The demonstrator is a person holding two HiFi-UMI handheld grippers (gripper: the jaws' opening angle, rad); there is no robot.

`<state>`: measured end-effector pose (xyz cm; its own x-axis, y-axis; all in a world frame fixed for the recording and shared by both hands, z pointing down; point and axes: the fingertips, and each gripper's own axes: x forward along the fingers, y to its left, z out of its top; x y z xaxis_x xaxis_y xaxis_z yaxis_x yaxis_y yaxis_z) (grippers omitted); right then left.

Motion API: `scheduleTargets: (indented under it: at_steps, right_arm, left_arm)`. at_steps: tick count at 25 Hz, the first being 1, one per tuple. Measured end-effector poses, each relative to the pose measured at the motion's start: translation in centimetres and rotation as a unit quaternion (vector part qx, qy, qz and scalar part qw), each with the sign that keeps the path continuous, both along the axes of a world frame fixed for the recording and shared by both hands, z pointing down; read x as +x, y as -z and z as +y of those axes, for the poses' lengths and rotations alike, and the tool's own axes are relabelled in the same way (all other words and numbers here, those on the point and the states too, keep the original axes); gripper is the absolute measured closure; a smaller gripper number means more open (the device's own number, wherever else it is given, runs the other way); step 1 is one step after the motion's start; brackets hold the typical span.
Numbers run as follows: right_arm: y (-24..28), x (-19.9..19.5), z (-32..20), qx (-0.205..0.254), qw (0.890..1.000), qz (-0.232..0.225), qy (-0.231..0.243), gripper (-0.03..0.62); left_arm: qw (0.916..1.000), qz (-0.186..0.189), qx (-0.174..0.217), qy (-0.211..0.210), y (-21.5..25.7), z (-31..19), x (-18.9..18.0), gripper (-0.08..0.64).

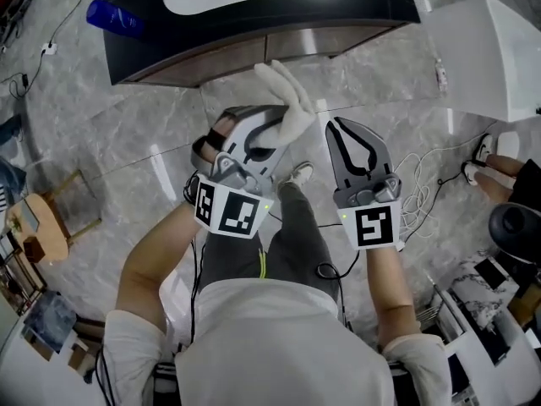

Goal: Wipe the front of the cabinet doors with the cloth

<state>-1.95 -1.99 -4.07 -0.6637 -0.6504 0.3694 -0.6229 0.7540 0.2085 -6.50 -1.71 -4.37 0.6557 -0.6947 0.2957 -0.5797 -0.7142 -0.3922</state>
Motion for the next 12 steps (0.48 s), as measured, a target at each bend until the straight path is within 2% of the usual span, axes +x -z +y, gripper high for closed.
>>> scheduleTargets:
  at_steps: [5, 12]
  right_arm:
    - [6.3, 1.0, 0.6, 0.017, 0.999, -0.039, -0.014, 0.54]
    - [13.4, 1.0, 2.6, 0.055, 0.997, -0.059, -0.003, 0.54]
  left_arm:
    - [0.9996, 0.009, 0.012, 0.024, 5.6, 1.1, 0.3, 0.502]
    - [0.9977, 0.015, 0.042, 0.051, 12.4, 3.1, -0.3, 0.502]
